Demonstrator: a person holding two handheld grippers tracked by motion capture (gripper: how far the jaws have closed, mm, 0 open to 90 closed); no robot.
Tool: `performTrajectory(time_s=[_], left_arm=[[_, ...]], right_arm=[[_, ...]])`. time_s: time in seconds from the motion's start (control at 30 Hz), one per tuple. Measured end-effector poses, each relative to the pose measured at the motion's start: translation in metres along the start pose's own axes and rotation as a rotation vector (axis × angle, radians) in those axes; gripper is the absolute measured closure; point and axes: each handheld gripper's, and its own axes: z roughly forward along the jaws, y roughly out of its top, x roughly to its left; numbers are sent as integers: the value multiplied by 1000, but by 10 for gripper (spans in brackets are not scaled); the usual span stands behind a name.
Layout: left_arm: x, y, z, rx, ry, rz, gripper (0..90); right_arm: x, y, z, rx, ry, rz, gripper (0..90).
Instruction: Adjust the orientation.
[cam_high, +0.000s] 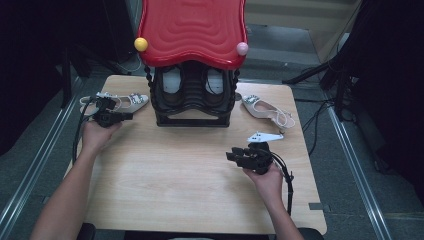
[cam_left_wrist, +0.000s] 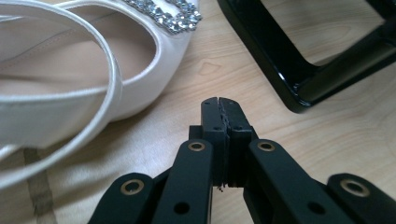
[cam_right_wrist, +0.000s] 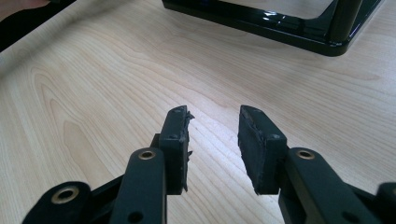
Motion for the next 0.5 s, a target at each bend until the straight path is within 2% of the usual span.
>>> performTrajectory(time_s=[0.1,0.33,0.5], left_arm=[[2,3,6,-2,20,6,900],[8,9,23,4,63,-13,900],[9,13,32,-4,68,-7,900]], right_arm=[[1,-3,-1,-10,-5,2,644],[1,-9,-7,-16,-24,21,645],[0,-12,-11,-19,-32,30,646]])
